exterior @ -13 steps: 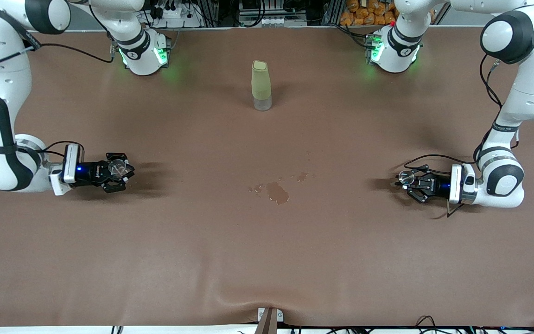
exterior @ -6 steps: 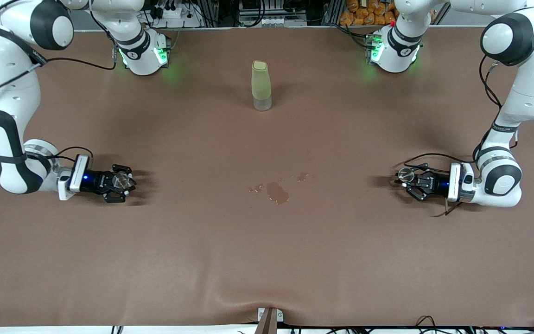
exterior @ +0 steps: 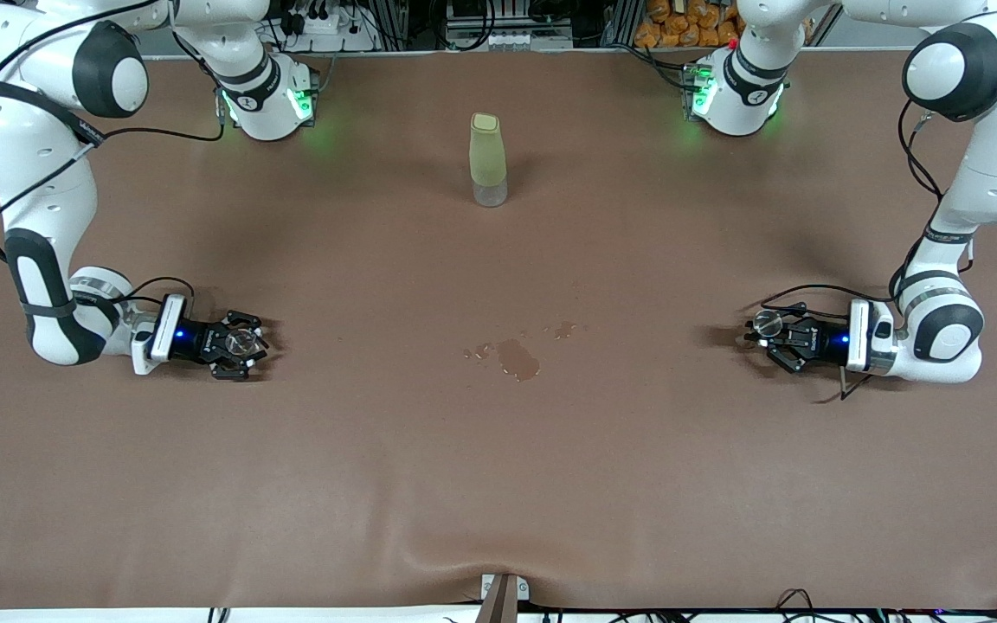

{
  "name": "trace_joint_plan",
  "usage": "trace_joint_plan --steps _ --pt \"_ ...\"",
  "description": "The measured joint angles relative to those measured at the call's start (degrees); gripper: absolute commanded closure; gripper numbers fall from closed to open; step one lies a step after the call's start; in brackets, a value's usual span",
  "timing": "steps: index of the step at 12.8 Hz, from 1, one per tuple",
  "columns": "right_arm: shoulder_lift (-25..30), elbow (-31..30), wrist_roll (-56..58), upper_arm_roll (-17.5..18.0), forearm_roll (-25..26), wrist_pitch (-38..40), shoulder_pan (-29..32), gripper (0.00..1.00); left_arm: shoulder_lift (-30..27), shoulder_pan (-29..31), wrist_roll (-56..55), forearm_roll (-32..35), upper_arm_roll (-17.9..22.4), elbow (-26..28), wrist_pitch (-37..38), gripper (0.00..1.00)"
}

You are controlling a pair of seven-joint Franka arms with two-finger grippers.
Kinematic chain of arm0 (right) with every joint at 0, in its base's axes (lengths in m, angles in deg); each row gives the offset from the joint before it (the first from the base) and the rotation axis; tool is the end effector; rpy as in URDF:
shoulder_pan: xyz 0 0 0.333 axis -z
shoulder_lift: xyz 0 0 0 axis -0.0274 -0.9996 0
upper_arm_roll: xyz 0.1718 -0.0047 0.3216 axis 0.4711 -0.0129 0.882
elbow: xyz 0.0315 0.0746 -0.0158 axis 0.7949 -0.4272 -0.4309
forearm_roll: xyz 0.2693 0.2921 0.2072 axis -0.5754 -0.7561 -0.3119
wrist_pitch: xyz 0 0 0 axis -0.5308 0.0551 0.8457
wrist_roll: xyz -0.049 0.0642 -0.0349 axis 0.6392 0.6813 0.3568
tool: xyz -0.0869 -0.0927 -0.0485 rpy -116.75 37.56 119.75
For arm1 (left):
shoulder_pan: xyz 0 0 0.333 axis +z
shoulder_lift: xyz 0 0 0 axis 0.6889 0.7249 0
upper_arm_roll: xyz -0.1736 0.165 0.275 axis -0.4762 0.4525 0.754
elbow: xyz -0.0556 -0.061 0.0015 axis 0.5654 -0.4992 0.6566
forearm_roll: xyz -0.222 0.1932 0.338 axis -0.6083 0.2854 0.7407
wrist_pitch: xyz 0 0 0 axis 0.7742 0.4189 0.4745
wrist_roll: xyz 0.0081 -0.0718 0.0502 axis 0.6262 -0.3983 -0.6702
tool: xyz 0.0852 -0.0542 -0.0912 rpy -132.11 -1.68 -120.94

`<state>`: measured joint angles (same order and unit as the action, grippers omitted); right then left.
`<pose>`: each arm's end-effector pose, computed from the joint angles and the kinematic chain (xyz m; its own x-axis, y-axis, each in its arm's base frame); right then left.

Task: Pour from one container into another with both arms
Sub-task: 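Set down the jigger and beaker and open both grippers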

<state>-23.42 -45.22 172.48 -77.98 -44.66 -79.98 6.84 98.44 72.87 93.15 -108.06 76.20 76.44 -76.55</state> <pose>0.6203 -0.0788 0.0405 -0.0032 0.1722 0.9851 0.9954 -0.0939 0.0197 0.6485 0.0942 0.0596 0.0644 -0.1499 0.9866 -0.9734 0.2084 0.0952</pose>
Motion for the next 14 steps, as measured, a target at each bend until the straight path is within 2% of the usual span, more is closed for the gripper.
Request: trace_joint_plan --steps 7,8,9,10,11,14 --pt "0.00 0.26 0.85 -0.05 -0.01 -3.23 0.01 1.00 0.51 0.79 0.30 0.24 0.00 0.14 1.08 1.00" --pt "0.00 0.26 0.85 -0.05 -0.01 -3.23 0.01 0.97 0.65 0.83 0.30 0.66 0.00 0.14 1.09 1.00" --pt "0.00 0.25 0.85 -0.05 -0.01 -3.23 0.01 0.45 0.76 0.84 0.30 0.90 0.00 0.14 1.09 1.00" --pt "0.00 0.24 0.71 -0.05 -0.01 -3.23 0.01 0.08 0.85 0.83 0.30 0.93 0.00 0.14 1.10 1.00" --pt "0.00 0.22 0.34 -0.07 -0.01 -3.23 0.02 0.00 0.90 0.83 0.30 0.97 0.00 0.14 1.10 1.00" --pt "0.00 0.16 0.04 -0.50 0.03 -3.27 0.04 0.00 0.98 0.83 0.30 1.30 0.00 0.14 1.12 0.95"
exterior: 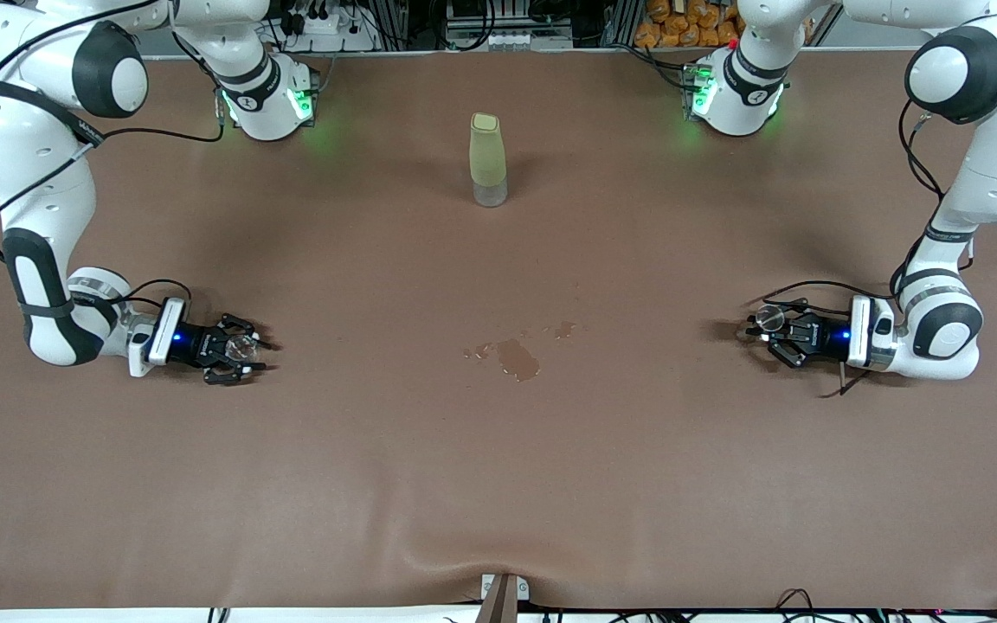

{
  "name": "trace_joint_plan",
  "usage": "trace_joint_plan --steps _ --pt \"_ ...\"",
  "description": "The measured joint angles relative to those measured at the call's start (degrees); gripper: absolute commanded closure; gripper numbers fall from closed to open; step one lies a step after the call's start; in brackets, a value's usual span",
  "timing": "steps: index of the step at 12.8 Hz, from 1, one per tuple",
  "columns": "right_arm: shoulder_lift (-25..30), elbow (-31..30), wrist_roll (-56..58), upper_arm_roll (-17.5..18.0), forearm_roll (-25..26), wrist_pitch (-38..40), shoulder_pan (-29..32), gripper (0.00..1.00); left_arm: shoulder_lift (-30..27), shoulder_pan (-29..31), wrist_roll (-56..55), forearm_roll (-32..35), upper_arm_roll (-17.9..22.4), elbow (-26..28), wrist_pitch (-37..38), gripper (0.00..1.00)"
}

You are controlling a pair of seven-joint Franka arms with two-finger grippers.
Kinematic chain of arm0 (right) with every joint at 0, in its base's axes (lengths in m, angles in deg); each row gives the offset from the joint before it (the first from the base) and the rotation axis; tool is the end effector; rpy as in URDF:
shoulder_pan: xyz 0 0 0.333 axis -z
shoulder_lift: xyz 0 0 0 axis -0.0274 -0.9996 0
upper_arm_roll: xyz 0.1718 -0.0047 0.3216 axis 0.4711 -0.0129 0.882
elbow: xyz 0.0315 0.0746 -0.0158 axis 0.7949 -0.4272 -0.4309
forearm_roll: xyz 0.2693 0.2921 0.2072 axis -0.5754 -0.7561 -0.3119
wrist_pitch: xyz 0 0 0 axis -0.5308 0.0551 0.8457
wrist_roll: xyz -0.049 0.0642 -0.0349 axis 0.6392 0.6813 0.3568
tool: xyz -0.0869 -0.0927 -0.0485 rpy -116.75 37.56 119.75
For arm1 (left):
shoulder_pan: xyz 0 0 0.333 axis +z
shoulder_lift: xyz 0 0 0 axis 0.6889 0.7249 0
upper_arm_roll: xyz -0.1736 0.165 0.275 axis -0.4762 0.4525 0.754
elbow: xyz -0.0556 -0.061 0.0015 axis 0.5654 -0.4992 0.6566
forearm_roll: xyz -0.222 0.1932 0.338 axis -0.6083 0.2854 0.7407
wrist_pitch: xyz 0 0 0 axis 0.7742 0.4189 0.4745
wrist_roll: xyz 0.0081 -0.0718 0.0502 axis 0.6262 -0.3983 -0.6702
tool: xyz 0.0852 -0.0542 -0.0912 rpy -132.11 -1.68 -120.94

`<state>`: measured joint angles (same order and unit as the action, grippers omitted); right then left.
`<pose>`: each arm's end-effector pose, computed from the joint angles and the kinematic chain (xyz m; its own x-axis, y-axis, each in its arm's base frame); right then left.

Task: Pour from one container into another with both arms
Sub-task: 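Set down the jigger and beaker and open both grippers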

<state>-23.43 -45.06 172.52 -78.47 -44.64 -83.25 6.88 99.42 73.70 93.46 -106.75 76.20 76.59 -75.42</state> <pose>0.6231 -0.0914 0.0352 0.0015 0.2307 0.9730 0.9923 -0.1206 0.0270 0.6374 0.0998 0.0488 0.0809 -0.1377 0.9872 -0.9680 0.2252 0.1107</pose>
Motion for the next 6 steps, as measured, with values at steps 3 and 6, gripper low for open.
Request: trace_joint_plan --steps 3,6 --pt "0.00 0.01 -1.40 -0.97 0.37 0.12 0.07 0.00 0.11 0.00 0.00 0.63 0.00 0.00 0.01 0.92" --pt "0.40 0.23 -7.60 -3.46 5.16 1.61 0.05 0.00 0.29 0.00 0.00 0.71 -0.01 0.00 0.17 0.01"
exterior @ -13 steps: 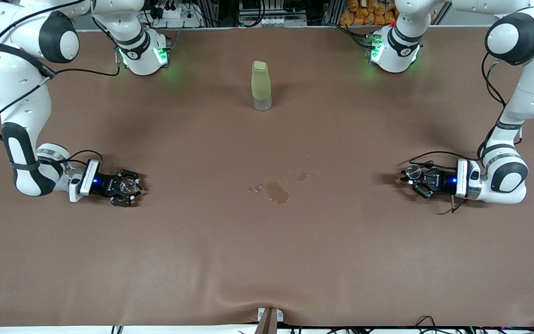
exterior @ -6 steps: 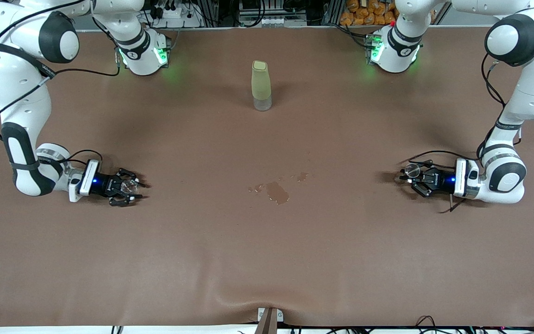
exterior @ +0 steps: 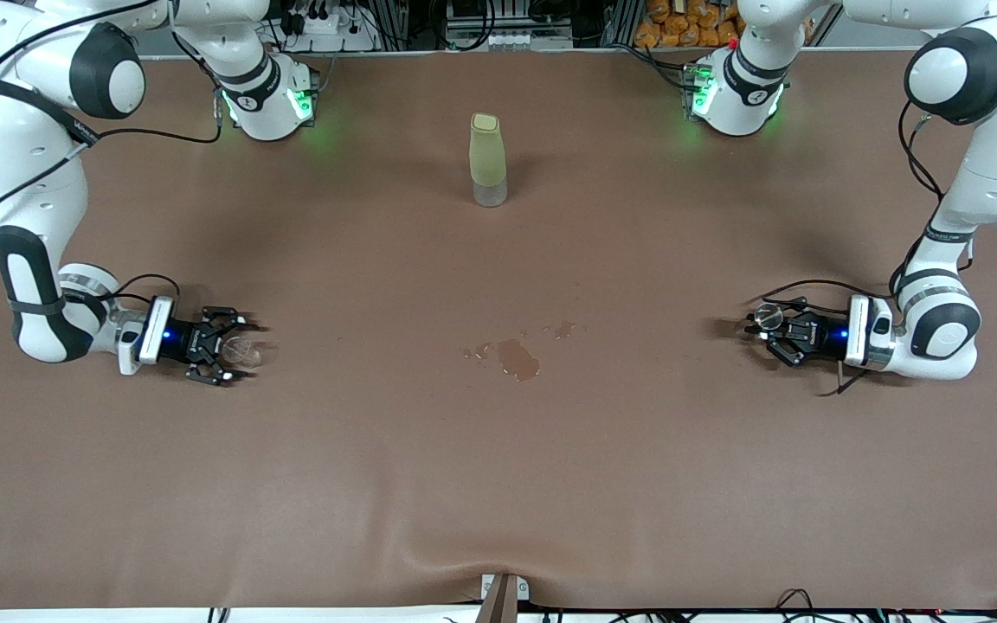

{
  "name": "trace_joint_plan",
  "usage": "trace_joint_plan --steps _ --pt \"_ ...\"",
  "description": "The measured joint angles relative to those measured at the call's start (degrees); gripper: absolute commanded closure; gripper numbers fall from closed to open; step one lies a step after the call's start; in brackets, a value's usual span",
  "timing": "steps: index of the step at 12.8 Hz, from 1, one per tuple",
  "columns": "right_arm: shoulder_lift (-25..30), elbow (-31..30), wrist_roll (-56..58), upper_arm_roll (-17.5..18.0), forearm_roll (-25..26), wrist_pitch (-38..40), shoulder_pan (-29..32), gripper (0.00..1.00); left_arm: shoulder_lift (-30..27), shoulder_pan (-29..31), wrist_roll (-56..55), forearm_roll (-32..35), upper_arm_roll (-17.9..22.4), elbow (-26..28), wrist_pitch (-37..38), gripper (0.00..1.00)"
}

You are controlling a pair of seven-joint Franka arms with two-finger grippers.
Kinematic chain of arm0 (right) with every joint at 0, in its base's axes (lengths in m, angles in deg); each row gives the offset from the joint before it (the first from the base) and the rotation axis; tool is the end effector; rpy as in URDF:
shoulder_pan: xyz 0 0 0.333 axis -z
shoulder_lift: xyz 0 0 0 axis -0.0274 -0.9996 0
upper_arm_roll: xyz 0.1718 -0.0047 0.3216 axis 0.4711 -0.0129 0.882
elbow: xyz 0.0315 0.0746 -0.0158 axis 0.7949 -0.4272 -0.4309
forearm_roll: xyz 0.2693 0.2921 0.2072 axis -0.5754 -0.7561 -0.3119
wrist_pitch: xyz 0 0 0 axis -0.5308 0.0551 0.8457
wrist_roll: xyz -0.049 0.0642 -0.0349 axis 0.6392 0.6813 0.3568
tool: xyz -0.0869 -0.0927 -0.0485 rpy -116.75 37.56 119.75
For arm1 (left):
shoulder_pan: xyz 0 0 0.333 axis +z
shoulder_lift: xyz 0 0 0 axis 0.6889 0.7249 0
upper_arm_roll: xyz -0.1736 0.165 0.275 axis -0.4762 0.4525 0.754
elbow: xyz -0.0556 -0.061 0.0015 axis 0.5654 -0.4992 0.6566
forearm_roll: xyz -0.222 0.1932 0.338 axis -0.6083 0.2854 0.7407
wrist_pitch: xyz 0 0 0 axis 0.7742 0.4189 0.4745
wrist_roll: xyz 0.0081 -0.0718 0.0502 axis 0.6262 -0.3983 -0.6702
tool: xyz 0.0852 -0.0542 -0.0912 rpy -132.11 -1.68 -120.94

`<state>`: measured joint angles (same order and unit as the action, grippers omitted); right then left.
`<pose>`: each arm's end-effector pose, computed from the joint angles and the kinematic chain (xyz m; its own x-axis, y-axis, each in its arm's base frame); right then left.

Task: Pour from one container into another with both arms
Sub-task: 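Set down the jigger and beaker and open both grippers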

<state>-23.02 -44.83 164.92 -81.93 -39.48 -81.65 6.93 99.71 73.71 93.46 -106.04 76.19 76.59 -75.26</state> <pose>0.6080 -0.1264 0.0394 0.1424 0.2753 0.9507 0.9875 -0.1051 -0.1175 0.6345 0.0994 0.0451 0.0852 -0.1407 0.9864 -0.9646 0.2361 0.1170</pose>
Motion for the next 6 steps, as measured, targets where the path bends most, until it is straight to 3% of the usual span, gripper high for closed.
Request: trace_joint_plan --steps 6 --pt "4.47 7.66 -21.14 -9.72 13.46 9.01 -0.33 0.00 0.23 0.10 0.06 1.20 0.00 0.02 0.07 0.00"
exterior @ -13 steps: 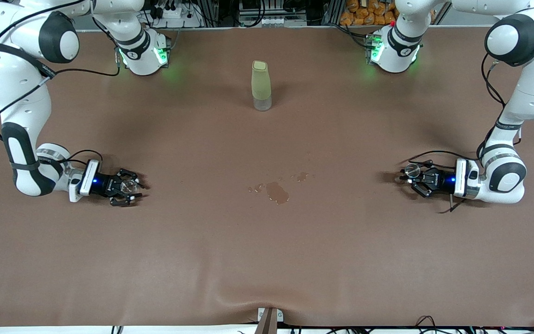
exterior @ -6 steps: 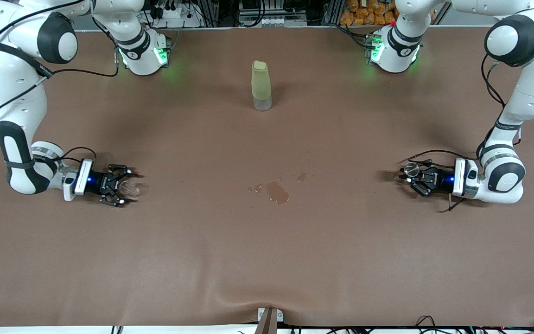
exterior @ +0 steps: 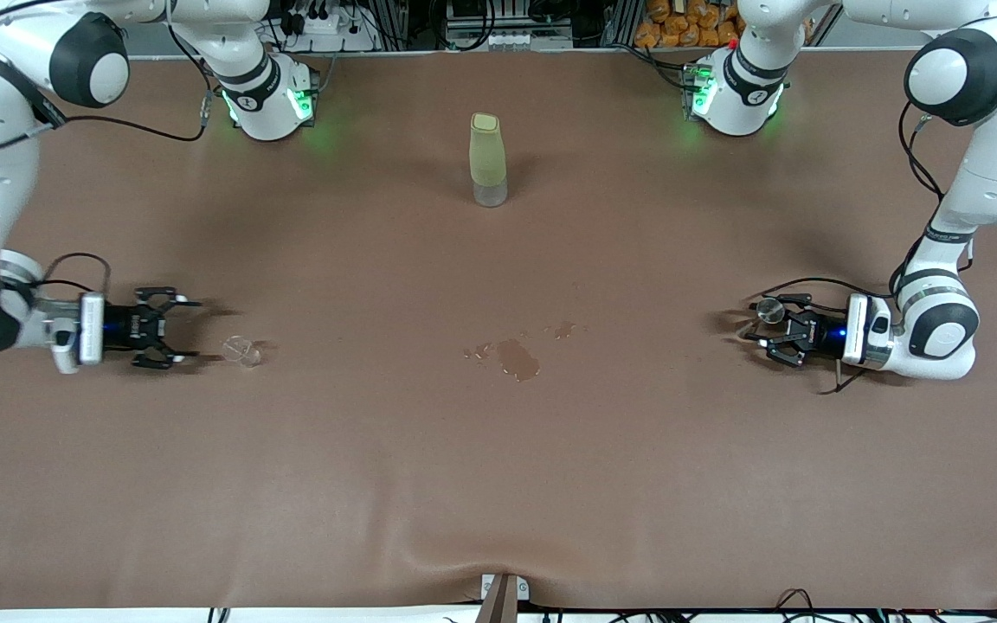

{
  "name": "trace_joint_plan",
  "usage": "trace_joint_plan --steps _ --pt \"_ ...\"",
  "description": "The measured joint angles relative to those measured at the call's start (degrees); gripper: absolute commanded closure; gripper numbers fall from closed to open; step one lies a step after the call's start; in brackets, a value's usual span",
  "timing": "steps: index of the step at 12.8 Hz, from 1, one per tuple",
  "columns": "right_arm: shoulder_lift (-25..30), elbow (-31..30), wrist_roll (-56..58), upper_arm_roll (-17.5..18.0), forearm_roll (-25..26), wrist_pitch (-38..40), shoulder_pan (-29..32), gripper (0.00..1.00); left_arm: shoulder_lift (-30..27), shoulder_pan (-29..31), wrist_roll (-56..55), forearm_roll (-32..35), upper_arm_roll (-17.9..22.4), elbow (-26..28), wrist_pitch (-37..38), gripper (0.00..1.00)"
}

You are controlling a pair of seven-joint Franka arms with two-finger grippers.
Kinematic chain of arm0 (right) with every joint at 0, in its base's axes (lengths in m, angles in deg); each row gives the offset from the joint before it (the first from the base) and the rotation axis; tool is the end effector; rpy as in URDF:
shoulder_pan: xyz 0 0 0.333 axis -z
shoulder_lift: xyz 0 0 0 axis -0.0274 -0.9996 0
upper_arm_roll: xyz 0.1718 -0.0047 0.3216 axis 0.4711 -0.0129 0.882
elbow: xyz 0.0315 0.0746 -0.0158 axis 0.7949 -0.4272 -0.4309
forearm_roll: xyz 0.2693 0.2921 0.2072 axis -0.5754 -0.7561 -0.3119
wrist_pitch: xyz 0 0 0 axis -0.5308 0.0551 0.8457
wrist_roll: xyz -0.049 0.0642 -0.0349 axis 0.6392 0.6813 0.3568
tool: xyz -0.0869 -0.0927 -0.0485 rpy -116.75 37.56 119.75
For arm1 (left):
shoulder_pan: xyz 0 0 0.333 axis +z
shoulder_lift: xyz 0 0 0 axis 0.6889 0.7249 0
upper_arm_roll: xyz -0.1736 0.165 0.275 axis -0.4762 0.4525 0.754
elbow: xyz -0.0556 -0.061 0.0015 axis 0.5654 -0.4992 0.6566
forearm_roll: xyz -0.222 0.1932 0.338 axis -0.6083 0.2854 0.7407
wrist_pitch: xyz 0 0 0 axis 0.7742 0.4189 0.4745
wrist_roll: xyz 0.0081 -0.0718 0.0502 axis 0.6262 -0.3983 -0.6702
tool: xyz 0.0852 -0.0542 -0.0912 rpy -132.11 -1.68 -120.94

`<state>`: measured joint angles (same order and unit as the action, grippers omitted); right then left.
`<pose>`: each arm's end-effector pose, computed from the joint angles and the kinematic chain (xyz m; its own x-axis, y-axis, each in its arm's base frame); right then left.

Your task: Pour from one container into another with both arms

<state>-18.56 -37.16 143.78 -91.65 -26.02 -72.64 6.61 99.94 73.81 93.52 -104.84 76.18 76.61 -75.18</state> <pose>0.6182 -0.2215 0.1390 0.3862 0.4218 0.8203 0.9187 -0.0966 -0.3829 0.6306 0.1005 0.0412 0.0875 -0.1500 0.9848 -0.9600 0.2511 0.1236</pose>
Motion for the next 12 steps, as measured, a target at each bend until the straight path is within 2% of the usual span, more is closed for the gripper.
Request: trace_joint_plan --steps 3,5,9,12 --pt "3.29 3.49 -10.10 -5.60 6.81 1.72 -1.19 0.00 -0.02 1.05 -3.10 3.97 0.01 -0.55 0.39 0.00" --pt "6.58 4.24 -17.61 -8.34 11.40 2.94 -2.06 0.00 -0.35 3.32 -8.04 7.53 -0.01 -2.10 3.29 0.00" --pt "16.18 5.35 -35.10 -10.58 21.73 4.51 -3.98 0.00 -3.11 6.23 -20.72 14.09 -0.25 -8.85 7.97 0.00" --pt "21.80 8.55 -48.40 -13.41 27.57 8.76 -7.35 0.00 -7.82 6.24 -36.06 14.90 -0.70 -11.55 8.94 0.00"
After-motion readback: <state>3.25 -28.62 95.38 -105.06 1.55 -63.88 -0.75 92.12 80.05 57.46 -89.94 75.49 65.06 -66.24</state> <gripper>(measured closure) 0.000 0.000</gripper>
